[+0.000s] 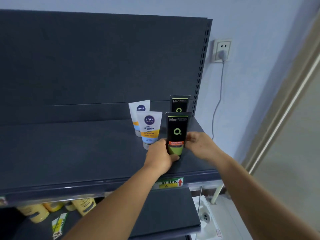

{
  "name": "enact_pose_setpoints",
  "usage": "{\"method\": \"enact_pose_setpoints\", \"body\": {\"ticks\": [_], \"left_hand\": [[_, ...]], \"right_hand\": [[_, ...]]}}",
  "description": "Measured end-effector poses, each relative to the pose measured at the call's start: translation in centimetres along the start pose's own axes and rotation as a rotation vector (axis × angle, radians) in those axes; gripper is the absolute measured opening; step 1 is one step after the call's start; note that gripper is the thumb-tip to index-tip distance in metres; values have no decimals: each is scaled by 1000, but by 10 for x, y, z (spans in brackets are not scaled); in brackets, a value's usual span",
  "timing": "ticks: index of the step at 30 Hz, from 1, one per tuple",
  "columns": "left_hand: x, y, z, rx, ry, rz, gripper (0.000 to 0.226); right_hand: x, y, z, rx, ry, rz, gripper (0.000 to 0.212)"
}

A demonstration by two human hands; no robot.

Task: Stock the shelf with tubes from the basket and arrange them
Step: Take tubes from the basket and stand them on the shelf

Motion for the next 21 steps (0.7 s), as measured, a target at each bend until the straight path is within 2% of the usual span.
{"method": "enact_pose_setpoints", "body": {"ticks": [4, 11, 16, 21], "left_hand": [[-9, 12, -14, -35, -17, -35, 47], [-14, 21, -26, -41, -30, -87, 50], [-14, 10, -7, 13, 0, -165, 62], [-9, -28, 43, 53, 110, -353, 53]], "right_hand": [[-9, -4, 6, -51, 54, -60, 33], [-1, -7, 13, -104, 80, -57, 34], [13, -6, 35, -111, 81, 8, 34], [47, 3, 79, -249, 40, 229, 66]]}}
Point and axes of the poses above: each hand's wrist, its own z-axis away from the middle knuckle, its own y-axis out of the palm, x = y × z, the point moved 8 cm from there along -z, towards the middle knuckle, and after that the axes turned 14 degrees about z, right-handed, at the moved point
